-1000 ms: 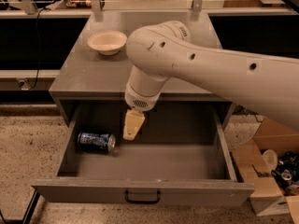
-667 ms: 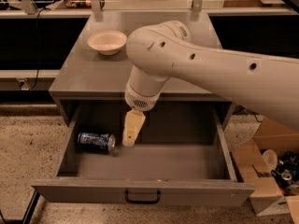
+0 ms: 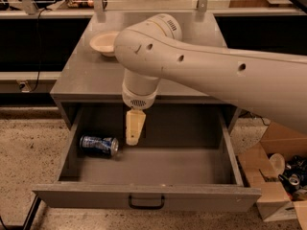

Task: Pick pepsi can from top drawer and place on counter

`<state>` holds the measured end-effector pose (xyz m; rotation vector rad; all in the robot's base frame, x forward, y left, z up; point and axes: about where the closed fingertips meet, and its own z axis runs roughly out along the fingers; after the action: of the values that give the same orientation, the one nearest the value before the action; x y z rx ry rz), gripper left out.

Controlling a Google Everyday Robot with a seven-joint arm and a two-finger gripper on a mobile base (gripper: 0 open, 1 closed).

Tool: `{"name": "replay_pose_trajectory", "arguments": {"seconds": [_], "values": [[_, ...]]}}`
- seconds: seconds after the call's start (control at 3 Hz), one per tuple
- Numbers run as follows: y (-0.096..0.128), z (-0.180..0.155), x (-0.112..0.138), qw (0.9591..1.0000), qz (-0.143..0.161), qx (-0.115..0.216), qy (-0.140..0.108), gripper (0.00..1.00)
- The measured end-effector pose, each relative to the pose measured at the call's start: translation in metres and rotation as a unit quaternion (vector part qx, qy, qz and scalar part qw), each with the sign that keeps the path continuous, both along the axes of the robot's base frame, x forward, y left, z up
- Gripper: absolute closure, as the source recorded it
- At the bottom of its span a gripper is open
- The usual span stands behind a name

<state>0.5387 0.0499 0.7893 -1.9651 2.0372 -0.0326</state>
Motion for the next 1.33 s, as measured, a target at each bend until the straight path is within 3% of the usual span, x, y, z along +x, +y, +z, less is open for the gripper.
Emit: {"name": "replay_pose_trajectory", "arguments": {"seconds": [0.67, 1.0, 1.33], "values": [[-0.002, 0.019, 0.008, 0.9998, 0.014, 0.005, -0.013, 0.00], [-0.010, 0.064, 0.022, 0.9981, 0.031, 0.017, -0.051, 0.00], [-0.015, 0.077, 0.019, 0.9957, 0.042, 0.065, -0.052, 0.00]]}}
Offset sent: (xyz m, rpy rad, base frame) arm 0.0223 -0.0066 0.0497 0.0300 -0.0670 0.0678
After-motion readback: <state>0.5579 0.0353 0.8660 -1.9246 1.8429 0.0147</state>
